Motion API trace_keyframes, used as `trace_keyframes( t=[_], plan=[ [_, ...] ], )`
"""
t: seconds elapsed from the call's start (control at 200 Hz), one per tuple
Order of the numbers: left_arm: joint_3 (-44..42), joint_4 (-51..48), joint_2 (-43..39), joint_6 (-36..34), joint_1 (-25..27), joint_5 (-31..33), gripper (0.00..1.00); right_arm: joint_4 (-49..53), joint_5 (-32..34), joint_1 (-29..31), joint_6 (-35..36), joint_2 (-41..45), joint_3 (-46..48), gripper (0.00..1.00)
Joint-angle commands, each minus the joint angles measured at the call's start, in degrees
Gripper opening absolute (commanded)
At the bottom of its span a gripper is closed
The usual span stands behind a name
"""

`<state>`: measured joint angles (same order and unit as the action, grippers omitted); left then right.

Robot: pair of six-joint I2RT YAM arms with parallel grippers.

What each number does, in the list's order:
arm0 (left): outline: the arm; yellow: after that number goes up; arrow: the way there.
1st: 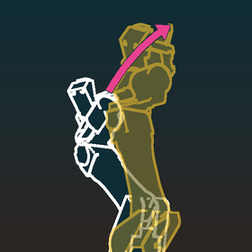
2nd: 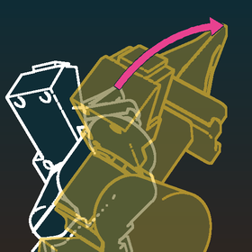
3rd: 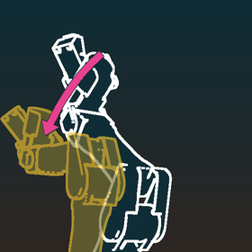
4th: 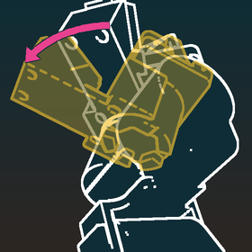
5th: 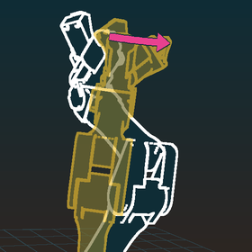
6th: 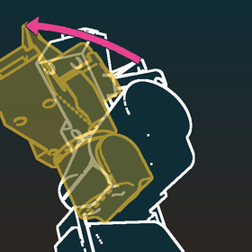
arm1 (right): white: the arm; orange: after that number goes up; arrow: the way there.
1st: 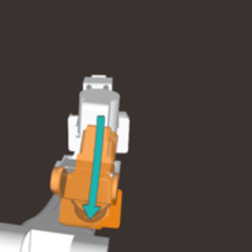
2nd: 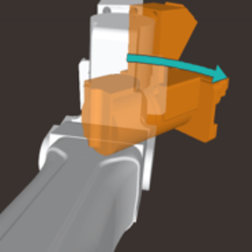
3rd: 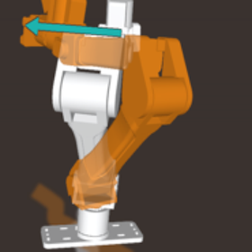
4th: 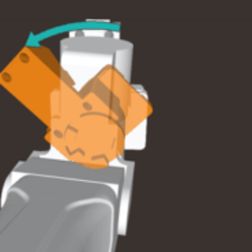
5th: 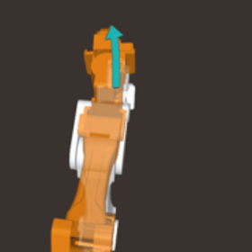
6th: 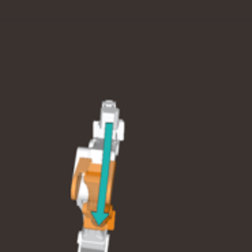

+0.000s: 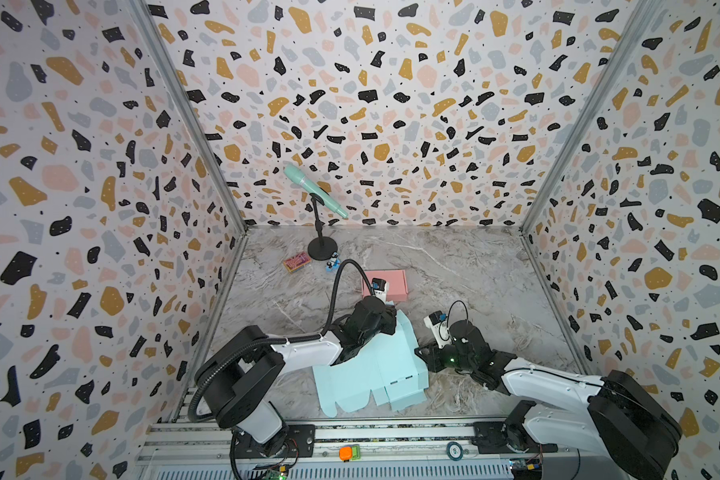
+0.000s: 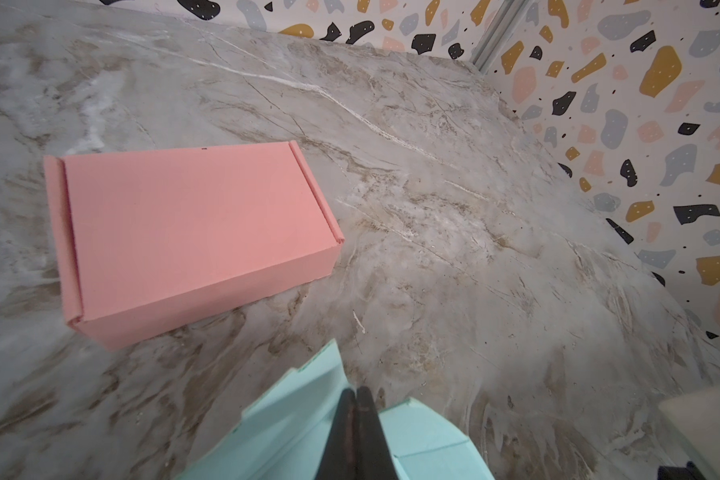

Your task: Fold the paper box

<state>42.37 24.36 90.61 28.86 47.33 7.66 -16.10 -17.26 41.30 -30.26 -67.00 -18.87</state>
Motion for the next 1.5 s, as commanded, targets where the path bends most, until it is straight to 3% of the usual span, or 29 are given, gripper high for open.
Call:
trace_keyframes(
  t=[0.0,0.701,1.492],
  plan=[
    [2.7,0.15,1.07,-2.55,-0.6,-1.25,0.0,1.24,0.03,-0.08,1.23,0.97,-0.13,0.09],
    [6.06,-4.58,4.05,-7.13,-0.58,-6.15,0.0,1.15,0.85,-0.08,2.31,-0.87,-0.74,0.08],
    [0.36,-4.88,0.33,-6.64,0.45,-7.84,0.0,1.94,1.94,-0.08,2.72,-0.16,-0.73,0.08]
  ],
)
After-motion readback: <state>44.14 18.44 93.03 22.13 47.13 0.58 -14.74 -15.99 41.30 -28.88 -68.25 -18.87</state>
